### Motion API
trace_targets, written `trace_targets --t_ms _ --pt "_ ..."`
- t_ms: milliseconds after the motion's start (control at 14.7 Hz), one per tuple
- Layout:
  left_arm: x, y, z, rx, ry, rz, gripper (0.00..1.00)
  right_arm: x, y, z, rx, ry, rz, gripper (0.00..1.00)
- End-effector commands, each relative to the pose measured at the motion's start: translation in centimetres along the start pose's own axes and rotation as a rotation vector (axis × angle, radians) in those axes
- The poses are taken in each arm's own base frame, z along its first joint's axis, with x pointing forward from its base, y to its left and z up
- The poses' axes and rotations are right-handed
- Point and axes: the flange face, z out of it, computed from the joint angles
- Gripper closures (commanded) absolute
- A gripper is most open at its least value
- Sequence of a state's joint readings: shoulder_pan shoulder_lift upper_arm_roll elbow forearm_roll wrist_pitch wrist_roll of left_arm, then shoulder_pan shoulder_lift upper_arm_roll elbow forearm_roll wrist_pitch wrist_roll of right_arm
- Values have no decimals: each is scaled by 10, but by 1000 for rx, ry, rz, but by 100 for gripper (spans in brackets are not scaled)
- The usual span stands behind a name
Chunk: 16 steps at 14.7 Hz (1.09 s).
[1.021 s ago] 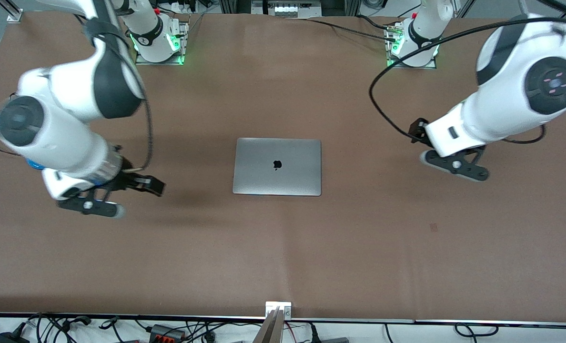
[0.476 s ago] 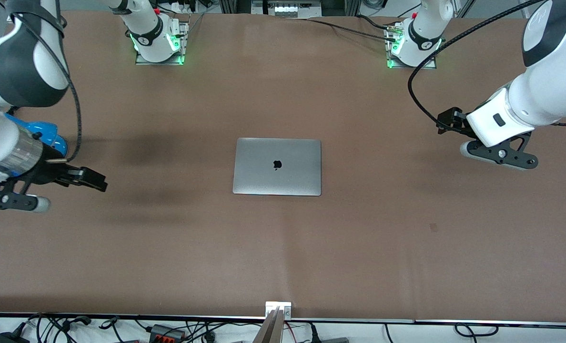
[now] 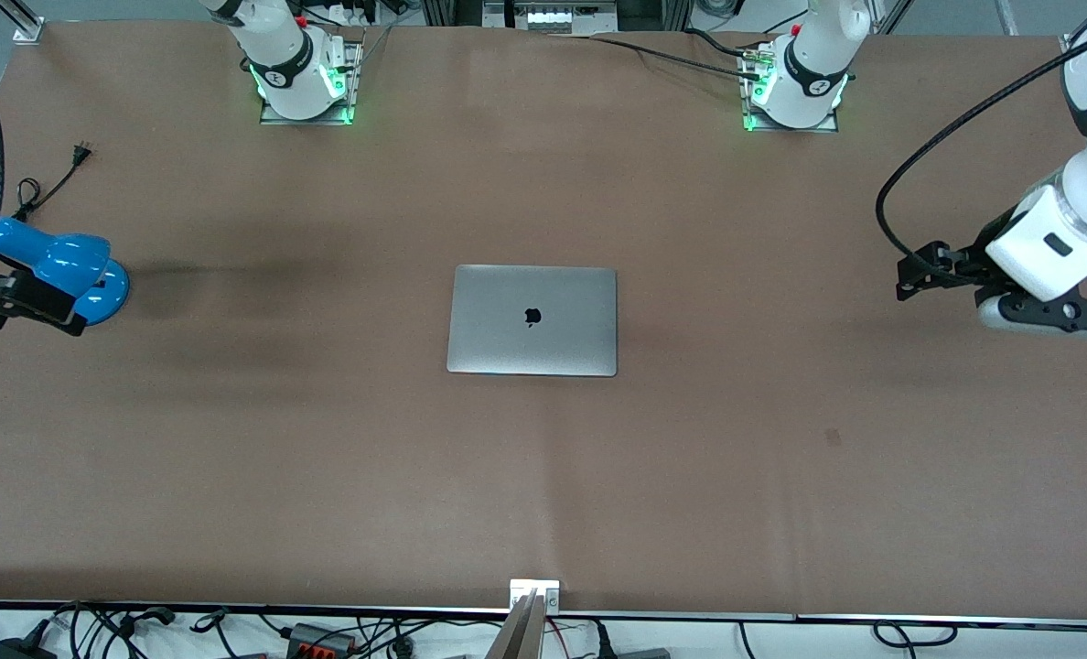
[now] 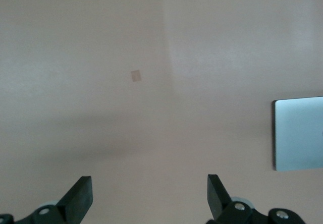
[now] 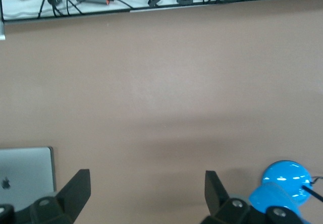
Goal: Close laptop with both arms from behind
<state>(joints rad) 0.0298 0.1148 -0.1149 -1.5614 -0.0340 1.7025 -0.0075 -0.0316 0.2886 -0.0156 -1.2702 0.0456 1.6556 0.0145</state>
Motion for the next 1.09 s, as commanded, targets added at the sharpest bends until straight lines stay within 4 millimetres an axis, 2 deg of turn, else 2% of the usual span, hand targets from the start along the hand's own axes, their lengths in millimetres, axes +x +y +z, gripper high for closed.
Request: trace_targets --t_ms 0,204,340,476,749,1021 --pt "-30 13 -13 -8 22 14 0 -11 11 10 -16 -78 -52 0" --pt "-31 5 -13 -5 -32 -7 0 -36 11 15 -21 -124 -57 0" --pt "-31 10 -13 -2 -31 4 0 -67 9 24 -46 -121 -66 0" --pt "-32 15 -14 14 -29 16 0 -88 12 25 -48 -128 -63 0" --pt "-32 14 -14 19 -29 17 0 -105 12 20 -49 -130 -48 0" --pt "-32 14 -14 19 -29 17 0 -103 14 17 -50 -103 -44 0"
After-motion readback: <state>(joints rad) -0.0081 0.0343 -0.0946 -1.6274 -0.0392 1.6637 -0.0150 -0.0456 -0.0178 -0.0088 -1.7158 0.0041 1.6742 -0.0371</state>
